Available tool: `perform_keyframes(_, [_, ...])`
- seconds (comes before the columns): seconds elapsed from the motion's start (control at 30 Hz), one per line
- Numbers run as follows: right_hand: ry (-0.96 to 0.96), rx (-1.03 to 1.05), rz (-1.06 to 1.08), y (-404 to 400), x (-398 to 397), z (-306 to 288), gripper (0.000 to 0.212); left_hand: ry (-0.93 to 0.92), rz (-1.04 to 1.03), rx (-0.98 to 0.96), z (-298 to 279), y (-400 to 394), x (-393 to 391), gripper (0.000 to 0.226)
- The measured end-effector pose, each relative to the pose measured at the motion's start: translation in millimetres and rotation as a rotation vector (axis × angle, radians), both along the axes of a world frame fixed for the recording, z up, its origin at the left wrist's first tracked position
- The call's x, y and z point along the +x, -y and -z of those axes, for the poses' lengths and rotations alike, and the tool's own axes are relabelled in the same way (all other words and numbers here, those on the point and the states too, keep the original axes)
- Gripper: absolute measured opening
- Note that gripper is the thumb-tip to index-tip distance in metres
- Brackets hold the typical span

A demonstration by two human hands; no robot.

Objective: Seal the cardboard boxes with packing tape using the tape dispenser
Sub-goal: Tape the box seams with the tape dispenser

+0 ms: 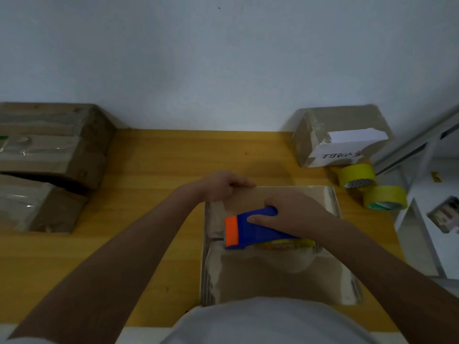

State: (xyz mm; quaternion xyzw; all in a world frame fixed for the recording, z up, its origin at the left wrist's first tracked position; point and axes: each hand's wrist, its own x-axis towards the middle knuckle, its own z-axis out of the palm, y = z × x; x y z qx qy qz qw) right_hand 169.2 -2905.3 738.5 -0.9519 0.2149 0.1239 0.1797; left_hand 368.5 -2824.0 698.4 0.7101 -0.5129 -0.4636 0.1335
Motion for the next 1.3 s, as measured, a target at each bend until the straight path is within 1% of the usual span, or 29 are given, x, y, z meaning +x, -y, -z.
perform_keyframes(0.17, [-0.049,-0.004,-0.026,-2,-9,-2,0.063,-0.015,-0.071,0.008,-1,-9,-16,0.062])
perform_keyframes(0.33, [-0.062,0.070,-0.033,-2,-25,-6,0.056,-0.012,-0.099,0.012,-2,-18,-29,0.060])
perform_keyframes(0.43, [-0.052,0.070,-0.049,-3,-32,-7,0.055,0.011,-0.112,0.006,-3,-20,-34,0.060])
perform_keyframes(0.57, [0.003,0.080,0.002,-8,-41,-4,0.056,0.049,-0.113,-0.037,-3,-25,-41,0.057])
perform_keyframes(0.67, [0.045,0.084,0.054,-12,-45,-2,0.056,0.123,-0.083,-0.084,-1,-31,-50,0.059])
perform_keyframes(0.7, [0.050,0.081,0.063,-13,-46,-1,0.056,0.154,-0.080,-0.129,1,-36,-53,0.060])
perform_keyframes(0.73, [0.053,0.076,0.070,-14,-46,-1,0.055,0.170,-0.109,-0.200,3,-44,-55,0.060])
perform_keyframes(0.77, [0.054,0.073,0.079,-14,-46,0,0.054,0.174,-0.184,-0.274,6,-54,-56,0.059])
perform_keyframes(0.8, [0.052,0.071,0.089,-15,-46,0,0.052,0.177,-0.301,-0.331,12,-66,-54,0.057])
perform_keyframes(0.83, [0.044,0.070,0.098,-15,-46,1,0.052,0.173,-0.442,-0.345,19,-78,-51,0.054])
perform_keyframes(0.87, [0.035,0.066,0.103,-16,-45,1,0.052,0.128,-0.592,-0.297,23,-89,-48,0.053])
perform_keyframes(0.9, [0.023,0.060,0.104,-15,-43,2,0.052,0.038,-0.719,-0.214,27,-98,-47,0.052])
perform_keyframes(0.93, [0.012,0.053,0.103,-15,-42,2,0.053,-0.071,-0.789,-0.151,30,-106,-49,0.048])
perform_keyframes(0.97, [0.001,0.048,0.099,-14,-41,3,0.055,-0.170,-0.803,-0.132,33,-111,-52,0.037])
perform_keyframes(1.0, [-0.007,0.044,0.095,-14,-39,3,0.056,-0.205,-0.794,-0.150,35,-114,-56,0.024])
perform_keyframes(1.03, [-0.014,0.043,0.091,-13,-38,3,0.058,-0.191,-0.796,-0.195,37,-114,-60,0.016])
perform_keyframes(1.1, [-0.024,0.045,0.084,-12,-36,3,0.064,-0.162,-0.843,-0.265,41,-110,-62,0.018])
perform_keyframes(1.2, [-0.043,0.048,0.081,-12,-33,1,0.070,-0.084,-0.883,-0.253,45,-100,-56,0.039])
perform_keyframes(1.3, [-0.038,0.073,0.106,-16,-23,-1,0.071,-0.058,-0.849,-0.267,42,-86,-38,0.038])
